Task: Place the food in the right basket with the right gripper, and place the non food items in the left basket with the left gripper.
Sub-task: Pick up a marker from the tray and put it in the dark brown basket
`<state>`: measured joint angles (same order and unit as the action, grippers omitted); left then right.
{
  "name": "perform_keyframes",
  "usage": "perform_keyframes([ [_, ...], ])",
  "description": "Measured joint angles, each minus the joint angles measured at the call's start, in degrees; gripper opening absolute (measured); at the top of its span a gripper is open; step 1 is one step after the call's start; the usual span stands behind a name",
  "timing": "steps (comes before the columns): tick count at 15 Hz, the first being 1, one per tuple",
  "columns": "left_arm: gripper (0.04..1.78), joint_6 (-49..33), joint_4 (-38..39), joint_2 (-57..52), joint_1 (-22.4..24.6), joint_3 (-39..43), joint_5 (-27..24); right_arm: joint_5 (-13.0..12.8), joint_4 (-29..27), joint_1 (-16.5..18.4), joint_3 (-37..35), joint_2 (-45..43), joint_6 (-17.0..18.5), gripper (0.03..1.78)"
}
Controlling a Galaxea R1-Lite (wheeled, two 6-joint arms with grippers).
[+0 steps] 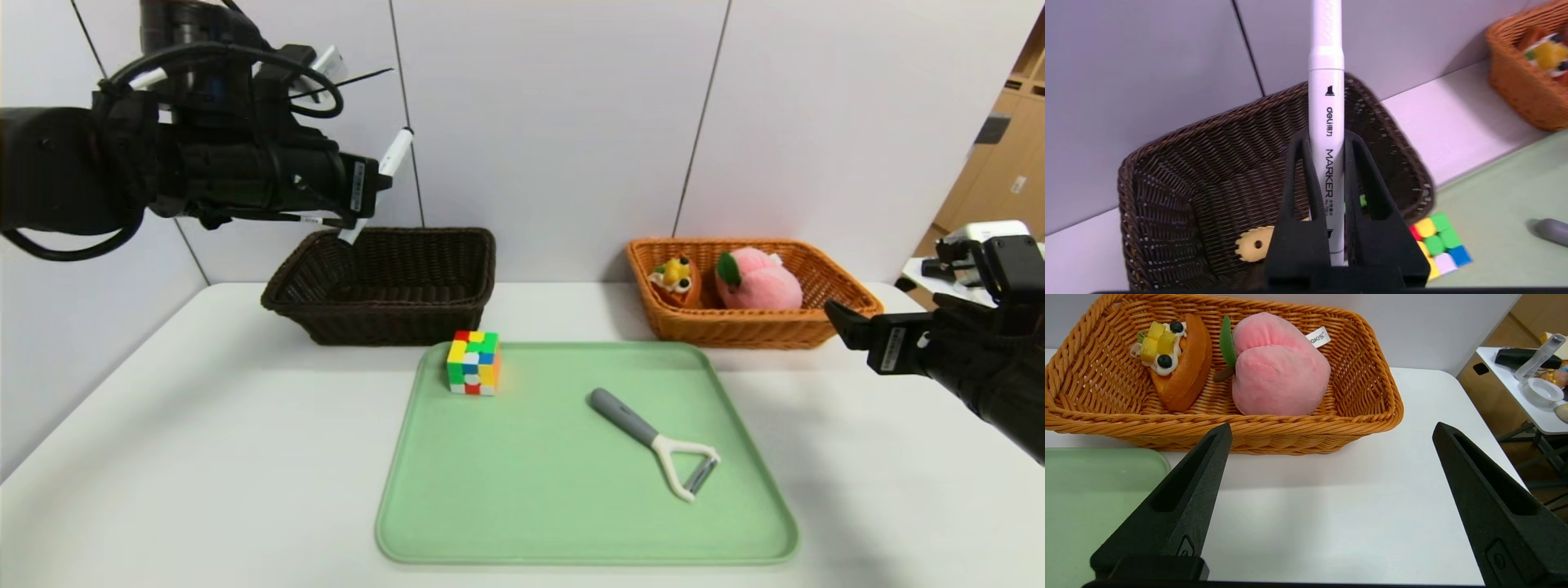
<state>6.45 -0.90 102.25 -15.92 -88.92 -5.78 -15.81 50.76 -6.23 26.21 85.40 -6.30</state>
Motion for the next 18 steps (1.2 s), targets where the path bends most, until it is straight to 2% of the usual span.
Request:
perform_keyframes([
  [4,0.17,4.0,-1.7,8.9,4.8,-4.8,1.8,0.0,-0.1,0.1,0.0,0.1,0.2,1.69],
  [6,0.17,4.1,-1.6,11.7,5.6,-5.0,4.2,0.0,0.0,0.2,-0.1,0.4,0.3,1.69],
  [12,0.17,4.1,-1.6,15.3,7.0,-4.9,5.0,0.0,0.0,0.3,-0.1,0.9,0.4,1.69],
  [16,0.74,3.6,0.0,15.8,7.3,-3.9,7.2,0.0,0.0,0.3,-0.1,1.0,0.3,1.69],
  [18,0.96,3.9,3.2,15.9,7.5,-2.3,7.3,0.0,0.0,0.3,-0.1,1.0,0.4,1.69],
])
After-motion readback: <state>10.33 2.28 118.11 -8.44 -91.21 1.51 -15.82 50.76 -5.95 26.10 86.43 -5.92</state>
